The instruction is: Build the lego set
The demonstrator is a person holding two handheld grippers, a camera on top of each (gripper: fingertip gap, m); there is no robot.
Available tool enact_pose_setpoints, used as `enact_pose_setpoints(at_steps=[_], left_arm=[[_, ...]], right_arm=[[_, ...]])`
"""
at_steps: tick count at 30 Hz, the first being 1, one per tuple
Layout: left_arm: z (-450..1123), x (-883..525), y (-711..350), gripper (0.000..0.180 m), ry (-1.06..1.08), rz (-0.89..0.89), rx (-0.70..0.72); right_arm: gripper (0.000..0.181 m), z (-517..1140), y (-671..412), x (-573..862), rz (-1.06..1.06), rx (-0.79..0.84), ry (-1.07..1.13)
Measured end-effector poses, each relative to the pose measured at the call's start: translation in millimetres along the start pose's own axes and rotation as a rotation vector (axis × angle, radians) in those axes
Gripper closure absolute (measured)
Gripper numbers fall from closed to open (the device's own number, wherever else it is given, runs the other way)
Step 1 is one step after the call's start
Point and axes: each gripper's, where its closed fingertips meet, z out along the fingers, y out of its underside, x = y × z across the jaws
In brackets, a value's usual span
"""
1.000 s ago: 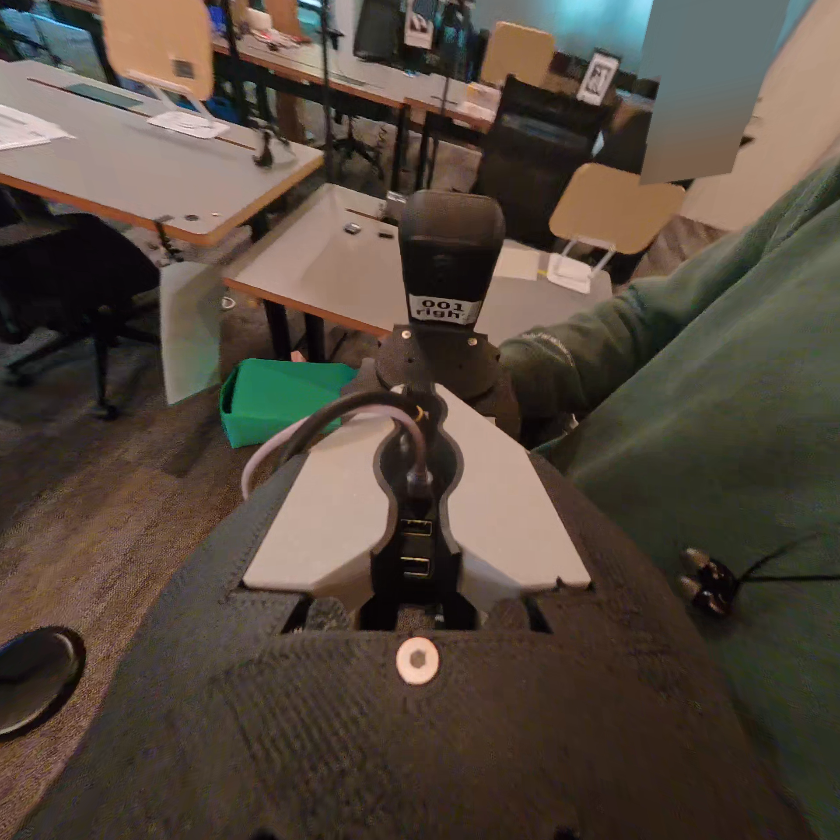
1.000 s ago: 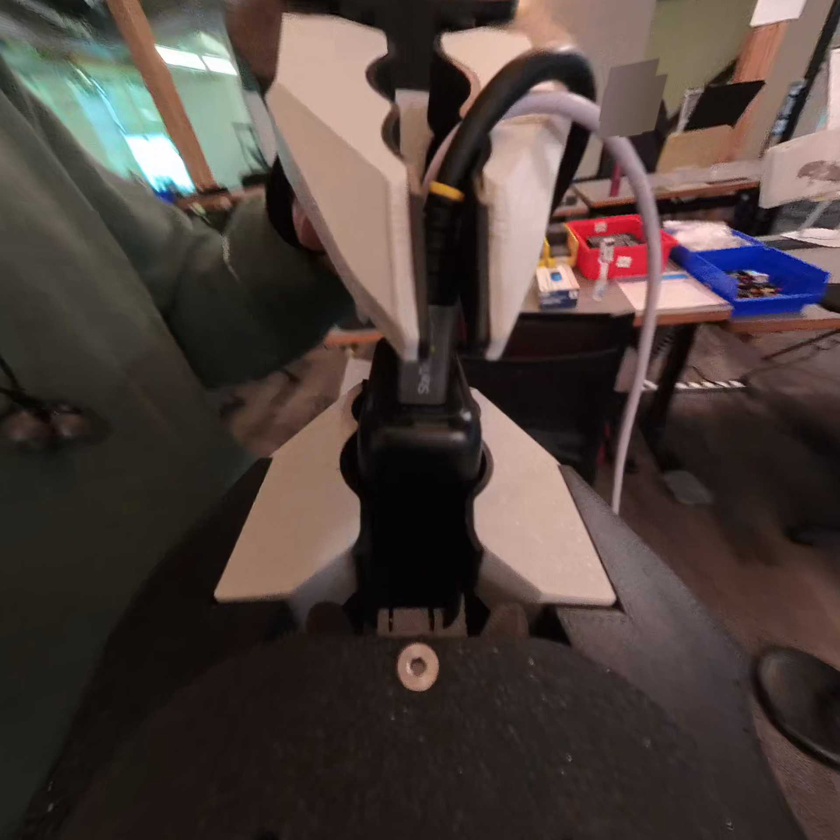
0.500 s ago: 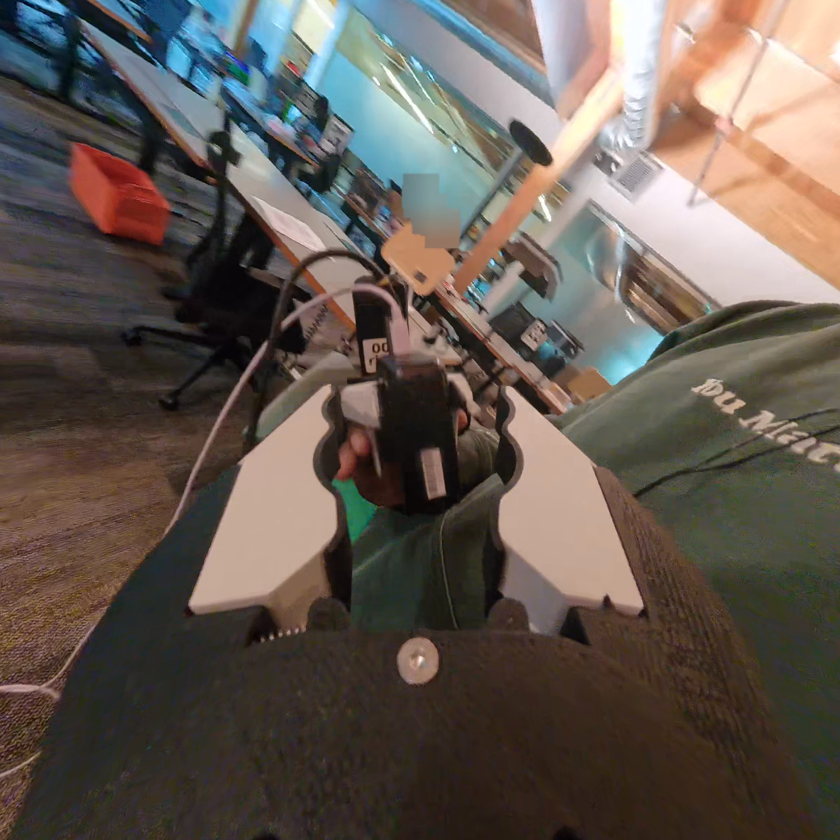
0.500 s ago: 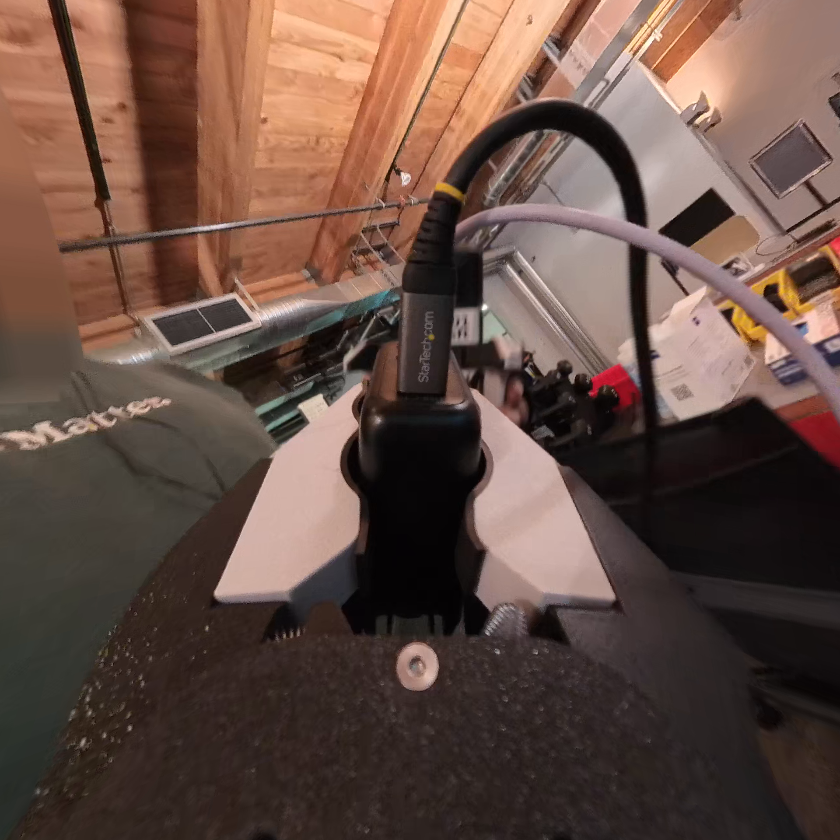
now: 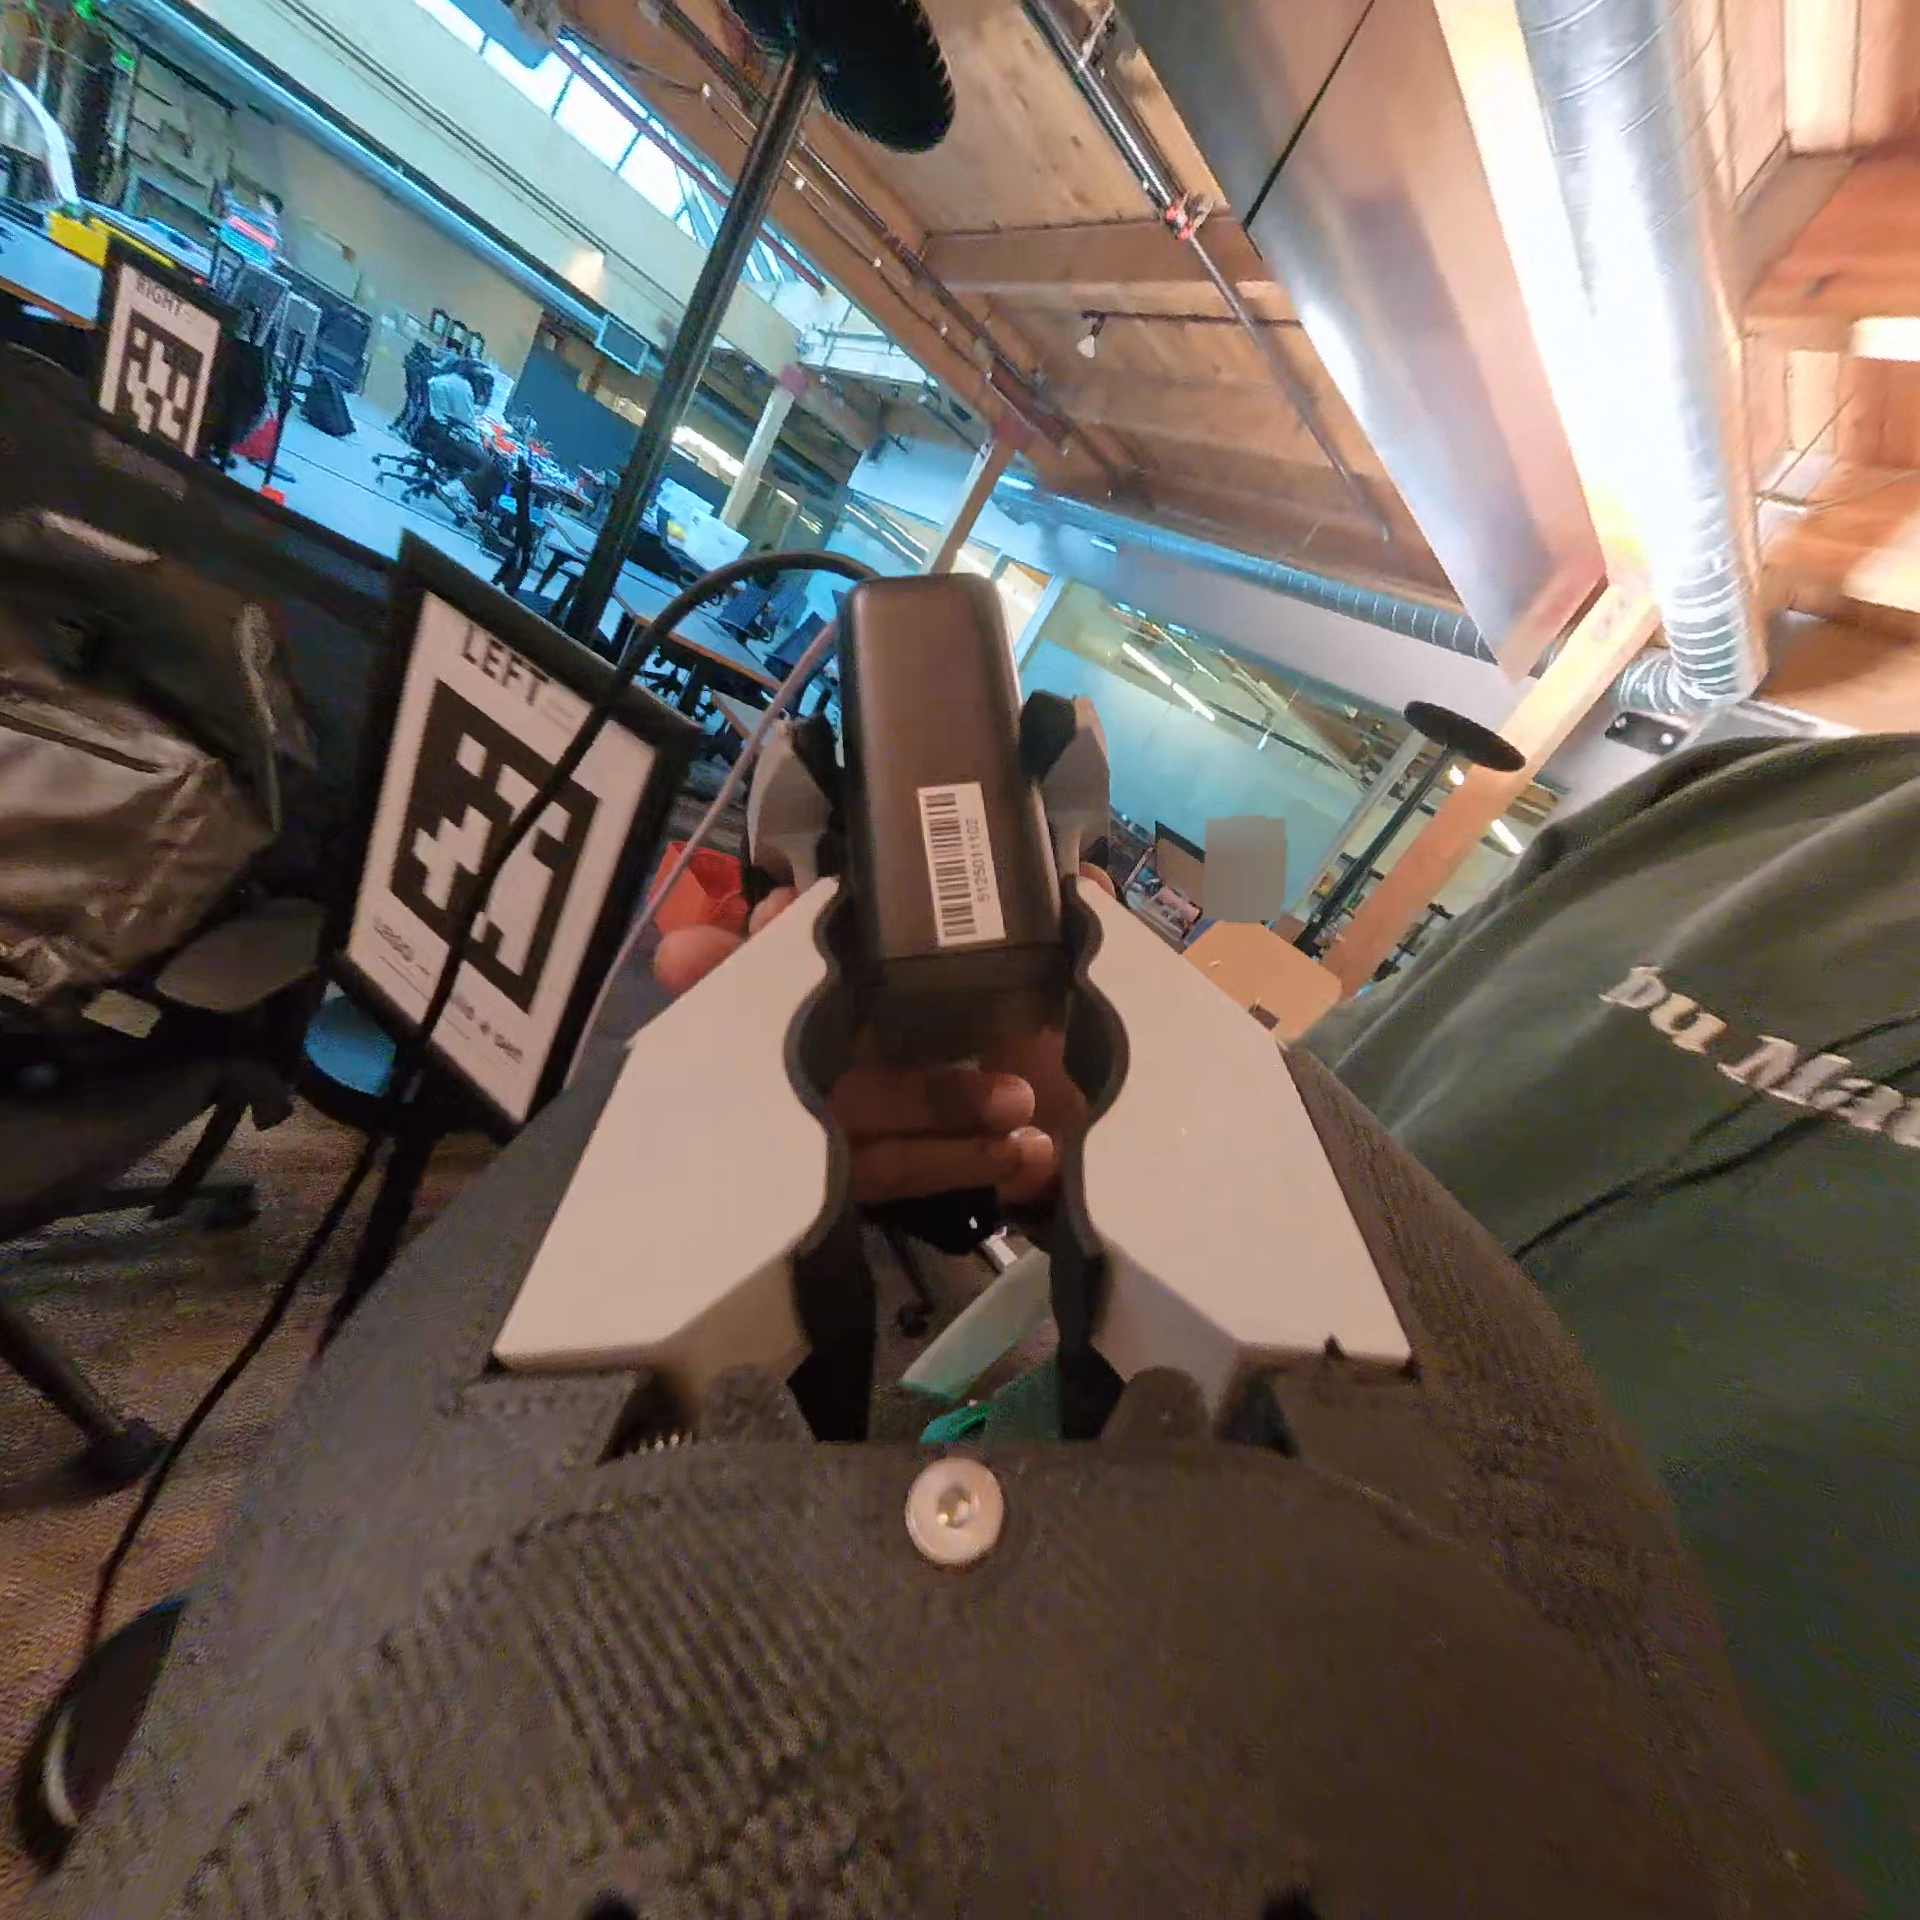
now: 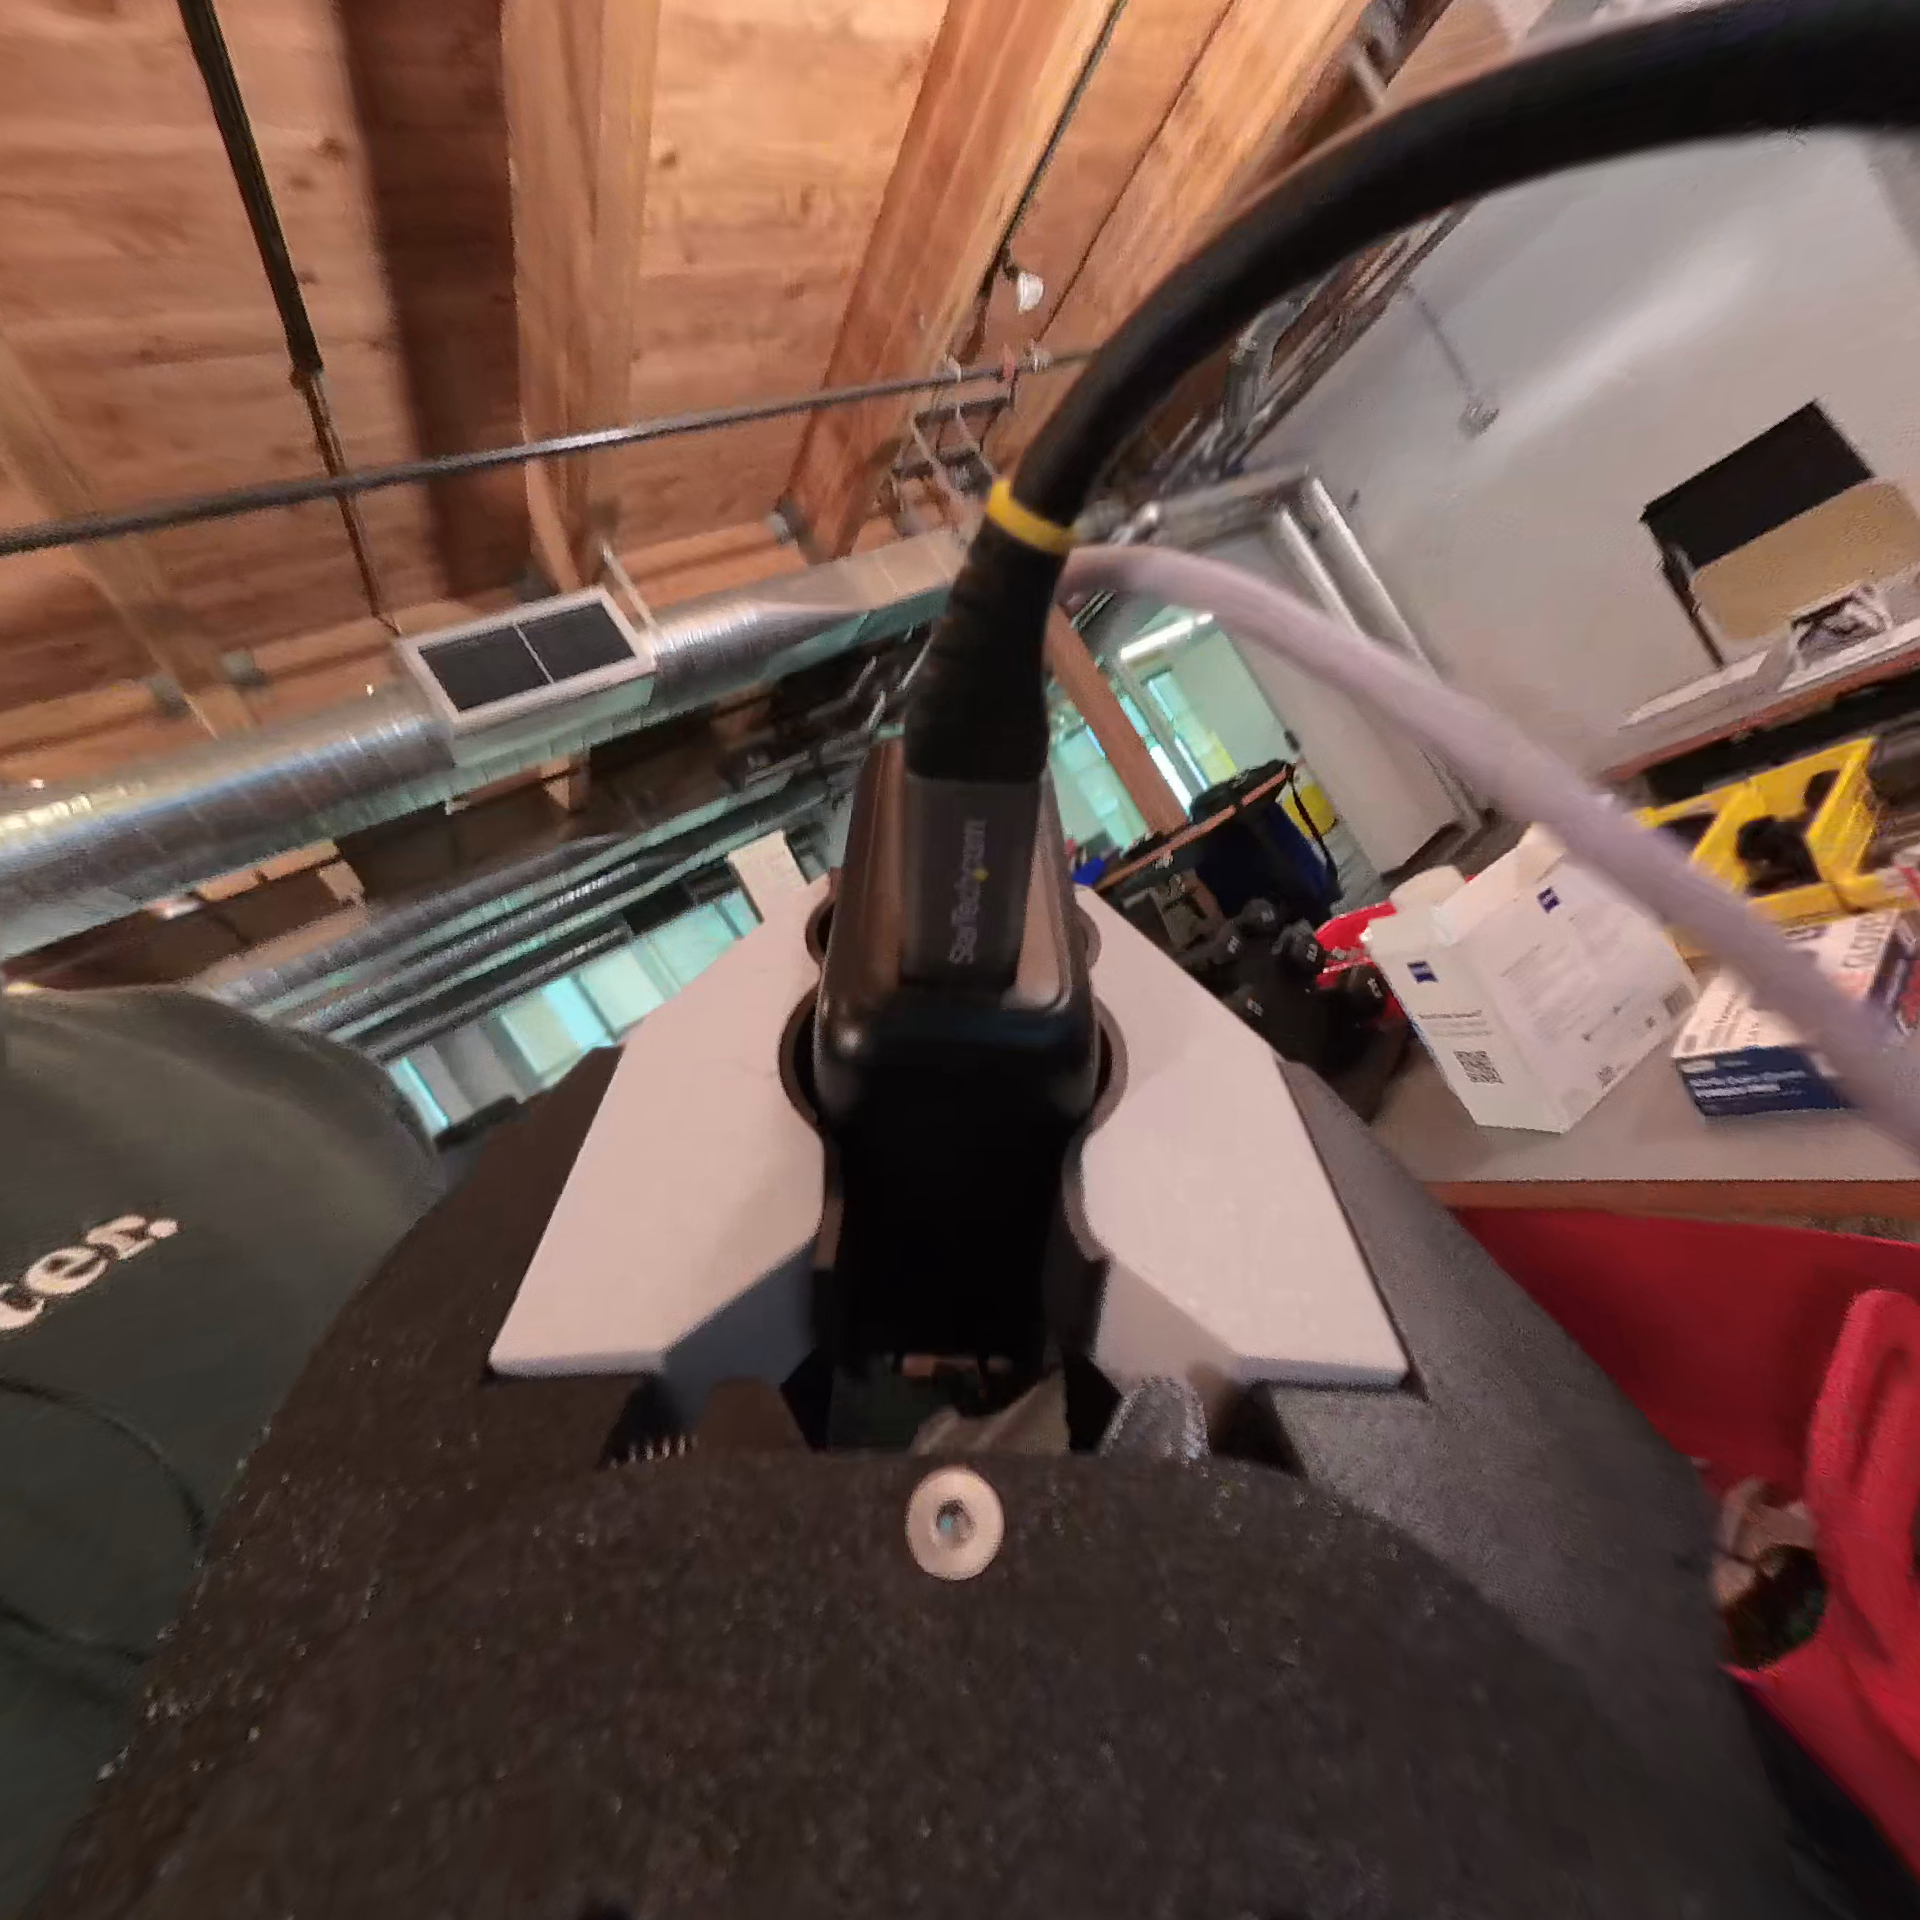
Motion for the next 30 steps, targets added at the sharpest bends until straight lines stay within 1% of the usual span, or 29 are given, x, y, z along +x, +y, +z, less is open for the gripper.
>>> enact_pose_setpoints(at_steps=[2,4,6,8,10,12,15,17,19,21,25,28,30], left_arm=[[-3,-30,-17,0.143,0.033,-0.008,-0.022],[-9,-64,-38,0.143,0.089,-0.036,-0.020],[-16,-104,-57,0.143,0.138,-0.065,-0.033],[-20,-145,-72,0.143,0.185,-0.096,-0.054],[-23,-182,-95,0.143,0.239,-0.143,-0.034],[-24,-213,-117,0.143,0.286,-0.156,-0.026],[-20,-255,-146,0.144,0.304,-0.113,-0.070],[-15,-278,-157,0.145,0.287,-0.065,-0.132],[-8,-300,-165,0.144,0.254,0.010,-0.181],[-3,-320,-178,0.143,0.237,0.047,-0.176],[-2,-353,-209,0.144,0.229,0.016,-0.151],[-2,-381,-226,0.144,0.225,-0.072,-0.117],[1,-400,-235,0.144,0.230,-0.129,-0.087]], right_arm=[[0.143,8,-10,29,-0.035,-0.066,0.011],[0.146,14,-20,64,-0.115,-0.146,0.048],[0.144,22,-26,103,-0.141,-0.233,0.089],[0.145,34,-40,145,-0.138,-0.234,0.139],[0.145,49,-60,182,-0.138,-0.217,0.189],[0.145,65,-82,215,-0.155,-0.239,0.225],[0.145,88,-117,257,-0.144,-0.283,0.264],[0.146,102,-139,281,-0.142,-0.319,0.289],[0.145,115,-148,303,-0.172,-0.406,0.312],[0.146,125,-149,325,-0.218,-0.496,0.317],[0.145,137,-169,354,-0.179,-0.489,0.236],[0.142,144,-185,381,-0.199,-0.503,0.180],[0.142,144,-209,396,-0.165,-0.443,0.125]])
